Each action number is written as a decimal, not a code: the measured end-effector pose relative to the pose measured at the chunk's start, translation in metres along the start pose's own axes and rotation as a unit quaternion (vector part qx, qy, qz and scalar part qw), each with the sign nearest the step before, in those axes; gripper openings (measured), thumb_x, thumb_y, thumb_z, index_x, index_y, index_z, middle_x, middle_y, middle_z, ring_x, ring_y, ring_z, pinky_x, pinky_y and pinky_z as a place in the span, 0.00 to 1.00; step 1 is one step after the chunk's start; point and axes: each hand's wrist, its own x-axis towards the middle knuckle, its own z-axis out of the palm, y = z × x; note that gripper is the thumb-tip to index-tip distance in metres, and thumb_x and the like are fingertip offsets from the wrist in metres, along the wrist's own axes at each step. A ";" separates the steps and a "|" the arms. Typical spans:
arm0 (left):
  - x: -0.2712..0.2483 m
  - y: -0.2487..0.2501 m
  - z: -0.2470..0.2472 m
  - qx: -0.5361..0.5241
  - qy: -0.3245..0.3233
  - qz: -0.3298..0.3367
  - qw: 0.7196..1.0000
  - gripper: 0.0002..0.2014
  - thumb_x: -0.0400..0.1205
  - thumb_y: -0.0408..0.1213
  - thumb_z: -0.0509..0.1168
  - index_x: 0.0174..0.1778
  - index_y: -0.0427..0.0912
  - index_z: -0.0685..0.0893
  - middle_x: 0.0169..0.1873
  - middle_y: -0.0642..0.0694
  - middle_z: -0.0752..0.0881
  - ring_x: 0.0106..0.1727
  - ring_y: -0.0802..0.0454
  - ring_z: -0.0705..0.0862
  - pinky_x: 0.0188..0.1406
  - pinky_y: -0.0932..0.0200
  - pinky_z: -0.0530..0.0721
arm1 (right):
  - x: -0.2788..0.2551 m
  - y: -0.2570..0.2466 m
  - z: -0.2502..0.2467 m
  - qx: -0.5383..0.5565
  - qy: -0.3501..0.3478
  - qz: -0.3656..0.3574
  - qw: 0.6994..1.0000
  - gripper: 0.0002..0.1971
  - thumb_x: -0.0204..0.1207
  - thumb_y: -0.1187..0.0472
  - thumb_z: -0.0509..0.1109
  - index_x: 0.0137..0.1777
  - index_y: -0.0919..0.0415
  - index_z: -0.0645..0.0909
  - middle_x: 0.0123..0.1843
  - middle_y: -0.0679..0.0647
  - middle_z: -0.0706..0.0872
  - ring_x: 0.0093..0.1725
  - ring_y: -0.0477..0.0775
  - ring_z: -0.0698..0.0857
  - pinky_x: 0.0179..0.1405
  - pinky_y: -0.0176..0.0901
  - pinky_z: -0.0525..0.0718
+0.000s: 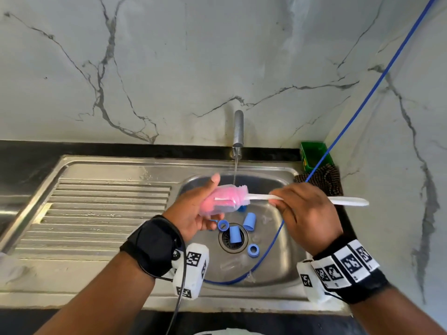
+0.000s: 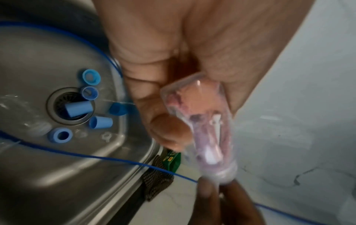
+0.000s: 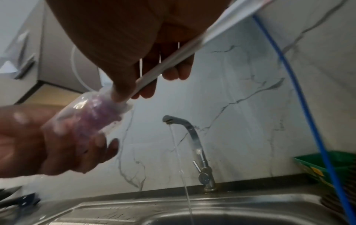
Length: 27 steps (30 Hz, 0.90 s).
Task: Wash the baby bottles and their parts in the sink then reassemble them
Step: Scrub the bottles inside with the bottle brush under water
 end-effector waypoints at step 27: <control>0.006 -0.008 0.000 0.262 -0.084 0.194 0.942 0.22 0.74 0.46 0.81 0.62 0.46 0.88 0.52 0.45 0.92 0.47 0.54 0.90 0.40 0.62 0.87 | -0.004 -0.006 0.012 0.040 -0.116 0.051 0.991 0.14 0.82 0.47 0.62 0.53 0.47 0.88 0.36 0.40 0.83 0.37 0.54 0.87 0.31 0.40 0.79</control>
